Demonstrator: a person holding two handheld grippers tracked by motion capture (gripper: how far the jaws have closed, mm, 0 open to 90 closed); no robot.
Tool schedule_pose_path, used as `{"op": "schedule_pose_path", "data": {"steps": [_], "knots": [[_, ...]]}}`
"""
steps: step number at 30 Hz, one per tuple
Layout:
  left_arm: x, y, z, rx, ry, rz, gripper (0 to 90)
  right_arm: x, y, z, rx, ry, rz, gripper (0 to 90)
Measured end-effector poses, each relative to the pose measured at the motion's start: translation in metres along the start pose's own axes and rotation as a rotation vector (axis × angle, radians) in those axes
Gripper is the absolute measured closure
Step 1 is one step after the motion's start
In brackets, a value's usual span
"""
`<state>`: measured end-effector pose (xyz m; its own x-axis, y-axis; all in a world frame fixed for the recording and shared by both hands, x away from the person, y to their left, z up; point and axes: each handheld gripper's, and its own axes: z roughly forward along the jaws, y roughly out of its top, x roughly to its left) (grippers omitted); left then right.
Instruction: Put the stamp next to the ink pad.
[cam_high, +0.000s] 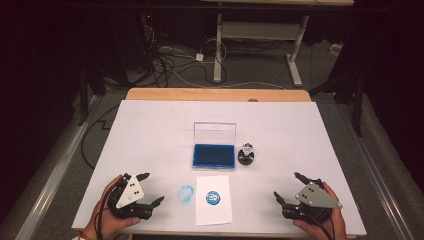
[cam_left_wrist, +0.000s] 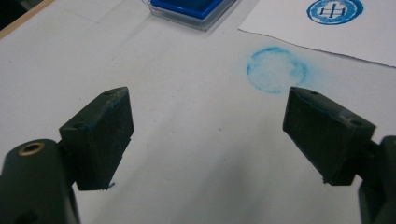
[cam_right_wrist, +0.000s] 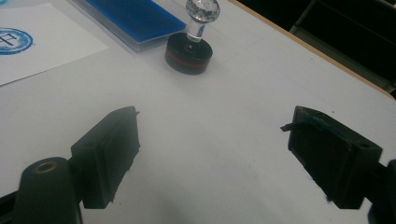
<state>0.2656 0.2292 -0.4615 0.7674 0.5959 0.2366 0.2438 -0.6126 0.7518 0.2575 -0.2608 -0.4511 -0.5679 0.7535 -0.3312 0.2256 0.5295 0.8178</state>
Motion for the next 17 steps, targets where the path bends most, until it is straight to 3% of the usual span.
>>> {"op": "schedule_pose_path", "data": {"steps": [17], "knots": [[0.0048, 0.0007, 0.0041, 0.006, 0.0, -0.018, 16.0, -0.0015, -0.0005, 0.0007, -0.005, -0.007, 0.007, 16.7]]}}
